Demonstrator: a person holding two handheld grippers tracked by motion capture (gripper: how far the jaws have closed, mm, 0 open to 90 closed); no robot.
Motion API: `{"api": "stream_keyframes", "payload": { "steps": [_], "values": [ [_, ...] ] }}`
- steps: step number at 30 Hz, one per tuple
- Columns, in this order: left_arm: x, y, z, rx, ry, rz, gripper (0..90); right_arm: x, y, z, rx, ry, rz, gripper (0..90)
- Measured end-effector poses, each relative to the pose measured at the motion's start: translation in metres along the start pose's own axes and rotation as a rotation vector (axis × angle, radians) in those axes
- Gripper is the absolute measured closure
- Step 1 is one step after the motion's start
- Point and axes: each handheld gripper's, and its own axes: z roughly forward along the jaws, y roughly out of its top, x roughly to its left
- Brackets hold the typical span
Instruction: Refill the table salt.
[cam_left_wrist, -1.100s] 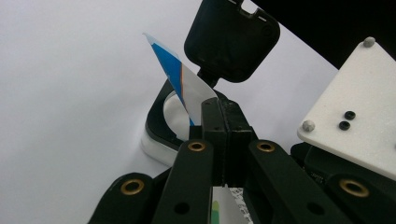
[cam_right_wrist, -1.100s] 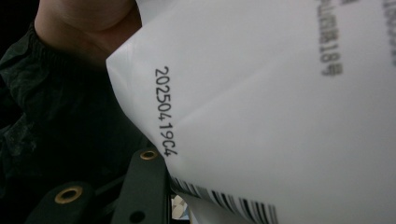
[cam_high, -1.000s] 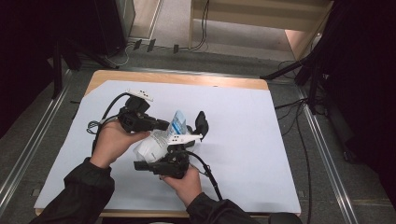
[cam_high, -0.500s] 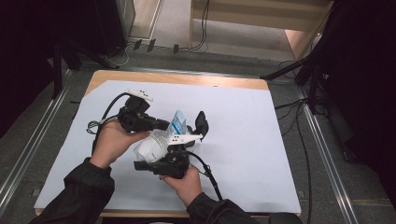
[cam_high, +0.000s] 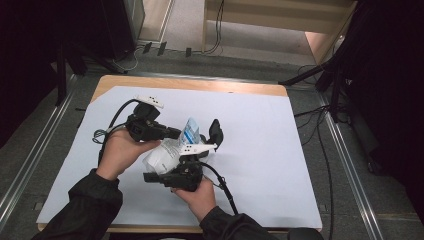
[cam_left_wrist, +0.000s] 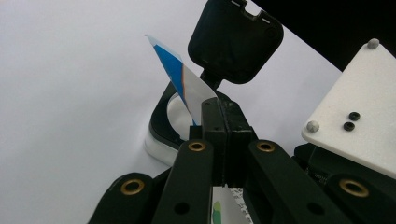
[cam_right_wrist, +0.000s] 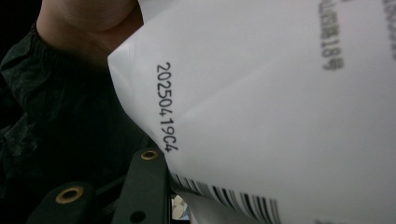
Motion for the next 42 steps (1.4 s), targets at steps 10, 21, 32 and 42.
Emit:
{"api": "stream_keyframes", "payload": {
  "steps": [10, 21, 32, 42],
  "values": [
    [0.0, -0.0001, 0.0005, -0.004, 0.002, 0.0, 90.0, -0.0008, 0.0001, 0.0001, 0.002, 0.005, 0.005, 66.0],
    [0.0012, -0.0002, 0.0022, -0.016, 0.032, 0.008, 90.0, -0.0037, 0.0027, 0.0005, 0.004, -0.005, 0.007, 66.0],
    [0.004, -0.0003, 0.0024, -0.029, 0.016, -0.002, 90.0, -0.0064, 0.0039, 0.0023, 0.0, -0.003, 0.006, 66.0],
    [0.0046, 0.0012, 0.0049, -0.026, 0.018, -0.002, 90.0, -0.0076, 0.0046, 0.0024, 0.002, -0.013, 0.01, 66.0]
  ]
}}
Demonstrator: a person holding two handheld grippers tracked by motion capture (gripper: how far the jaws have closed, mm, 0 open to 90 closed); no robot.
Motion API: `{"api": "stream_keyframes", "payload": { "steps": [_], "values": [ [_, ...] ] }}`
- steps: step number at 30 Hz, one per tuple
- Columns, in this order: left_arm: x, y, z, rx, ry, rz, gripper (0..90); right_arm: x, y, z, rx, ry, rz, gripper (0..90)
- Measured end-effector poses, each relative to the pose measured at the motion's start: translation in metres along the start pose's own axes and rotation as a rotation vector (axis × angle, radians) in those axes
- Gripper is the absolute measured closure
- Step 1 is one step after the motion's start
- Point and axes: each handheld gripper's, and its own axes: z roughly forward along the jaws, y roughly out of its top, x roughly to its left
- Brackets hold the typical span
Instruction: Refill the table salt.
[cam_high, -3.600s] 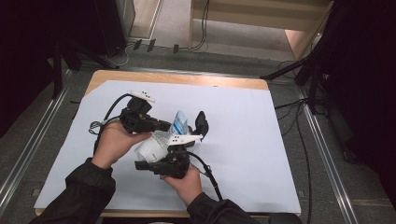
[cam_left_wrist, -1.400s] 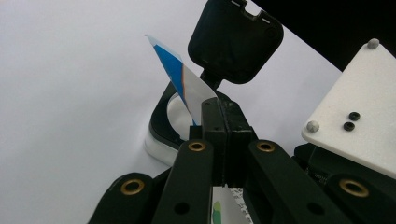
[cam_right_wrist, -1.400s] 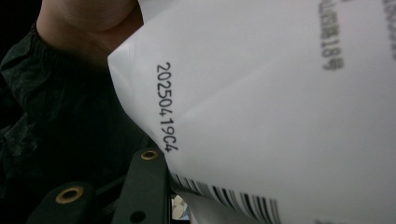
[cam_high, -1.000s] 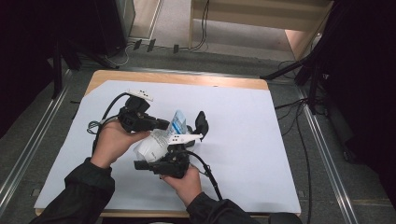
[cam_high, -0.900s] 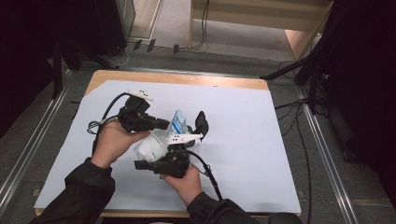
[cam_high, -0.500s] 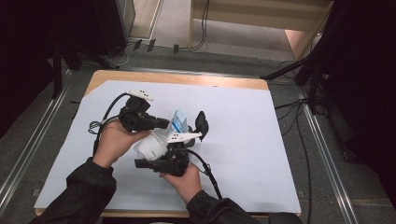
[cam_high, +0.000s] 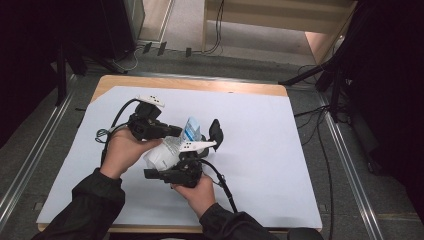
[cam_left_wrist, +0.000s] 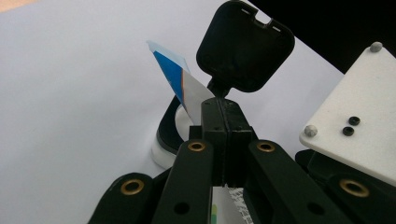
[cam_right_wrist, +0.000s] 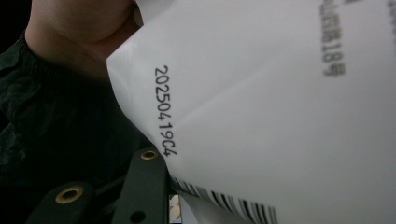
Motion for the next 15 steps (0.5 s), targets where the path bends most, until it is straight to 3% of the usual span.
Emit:
{"api": "stream_keyframes", "payload": {
  "steps": [15],
  "values": [
    [-0.0015, 0.0059, 0.0007, 0.007, -0.012, -0.016, 90.0, -0.0002, 0.0027, -0.0002, -0.013, 0.0, -0.009, 66.2]
  ]
}}
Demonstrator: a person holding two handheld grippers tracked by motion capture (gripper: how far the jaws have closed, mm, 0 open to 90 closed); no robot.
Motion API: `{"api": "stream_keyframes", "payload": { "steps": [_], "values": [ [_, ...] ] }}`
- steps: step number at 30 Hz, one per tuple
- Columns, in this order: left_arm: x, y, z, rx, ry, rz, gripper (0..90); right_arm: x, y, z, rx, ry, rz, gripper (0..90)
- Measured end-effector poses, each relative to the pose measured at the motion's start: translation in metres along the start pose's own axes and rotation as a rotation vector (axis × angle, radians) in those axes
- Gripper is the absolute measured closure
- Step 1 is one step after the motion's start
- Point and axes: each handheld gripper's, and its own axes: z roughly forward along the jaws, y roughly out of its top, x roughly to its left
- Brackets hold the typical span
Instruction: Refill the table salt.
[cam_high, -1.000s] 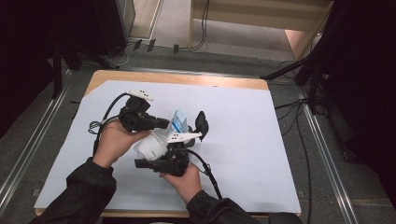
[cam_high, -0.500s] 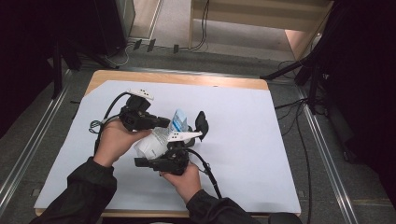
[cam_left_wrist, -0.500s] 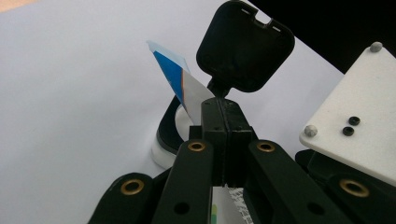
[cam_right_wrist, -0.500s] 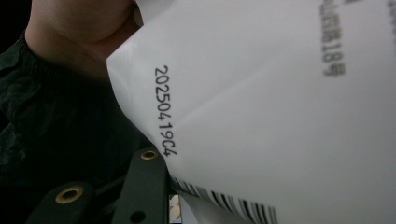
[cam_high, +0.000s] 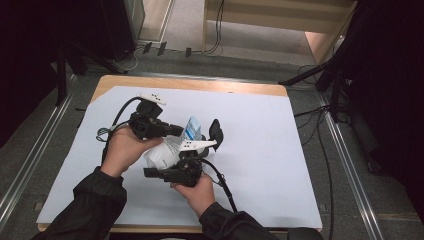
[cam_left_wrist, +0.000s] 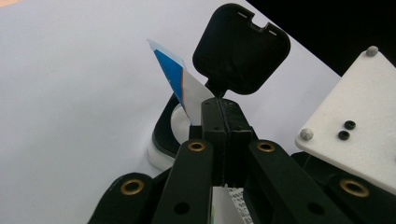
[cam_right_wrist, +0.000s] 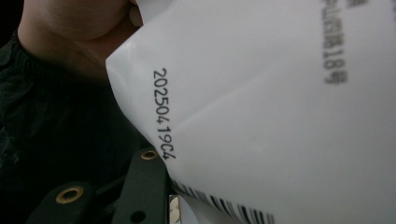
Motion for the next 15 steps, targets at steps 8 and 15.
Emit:
{"api": "stream_keyframes", "payload": {
  "steps": [8, 15],
  "values": [
    [-0.0008, 0.0014, -0.0002, -0.007, -0.01, -0.011, 90.0, 0.0002, 0.002, -0.0013, -0.003, 0.003, -0.006, 66.2],
    [-0.0018, -0.0001, 0.0006, -0.002, 0.012, 0.0, 90.0, -0.0012, 0.002, -0.0015, 0.014, 0.015, -0.01, 64.5]
  ]
}}
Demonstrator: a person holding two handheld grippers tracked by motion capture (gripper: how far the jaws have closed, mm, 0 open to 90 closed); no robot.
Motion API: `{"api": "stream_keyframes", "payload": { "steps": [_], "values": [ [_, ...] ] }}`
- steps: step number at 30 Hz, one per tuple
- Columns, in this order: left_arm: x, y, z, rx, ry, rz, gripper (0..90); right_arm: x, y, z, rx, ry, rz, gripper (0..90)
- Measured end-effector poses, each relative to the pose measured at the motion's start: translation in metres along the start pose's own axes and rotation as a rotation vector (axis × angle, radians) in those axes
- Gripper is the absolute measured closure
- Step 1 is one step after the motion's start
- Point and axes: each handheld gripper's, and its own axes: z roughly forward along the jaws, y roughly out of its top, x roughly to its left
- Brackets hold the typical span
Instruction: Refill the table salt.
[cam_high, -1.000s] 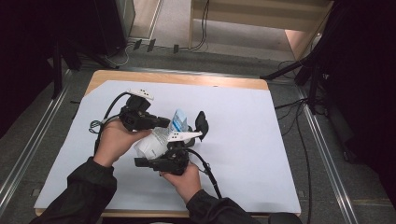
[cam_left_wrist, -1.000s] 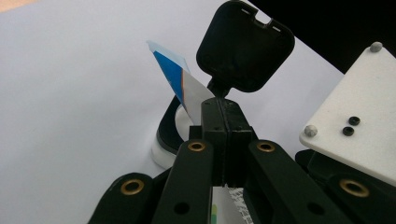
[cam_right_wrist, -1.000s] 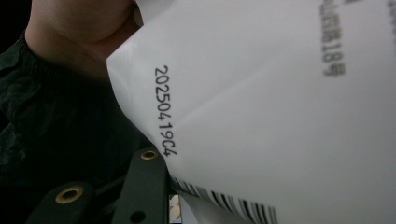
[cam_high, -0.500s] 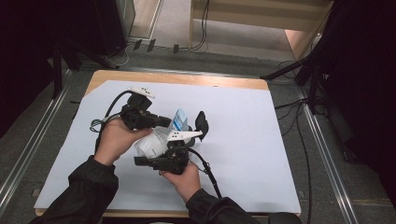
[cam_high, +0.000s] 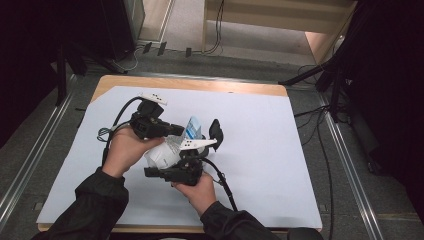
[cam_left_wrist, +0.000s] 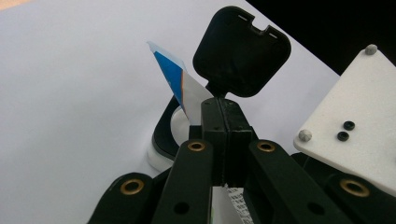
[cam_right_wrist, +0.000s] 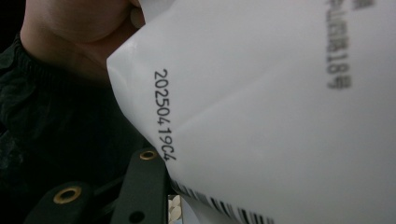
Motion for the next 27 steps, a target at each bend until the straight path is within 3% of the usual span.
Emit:
{"api": "stream_keyframes", "payload": {
  "steps": [8, 13, 27],
  "values": [
    [-0.0001, -0.0012, 0.0012, 0.004, 0.006, 0.002, 90.0, 0.0008, -0.001, 0.0014, 0.016, -0.009, -0.009, 60.8],
    [-0.0018, -0.0007, 0.0011, 0.008, 0.004, 0.007, 90.0, 0.0004, -0.0009, 0.0003, 0.022, -0.016, -0.019, 66.2],
    [-0.0006, -0.0007, -0.0005, -0.006, -0.014, -0.003, 90.0, 0.0, -0.0015, -0.0003, 0.002, 0.01, 0.003, 66.9]
  ]
}}
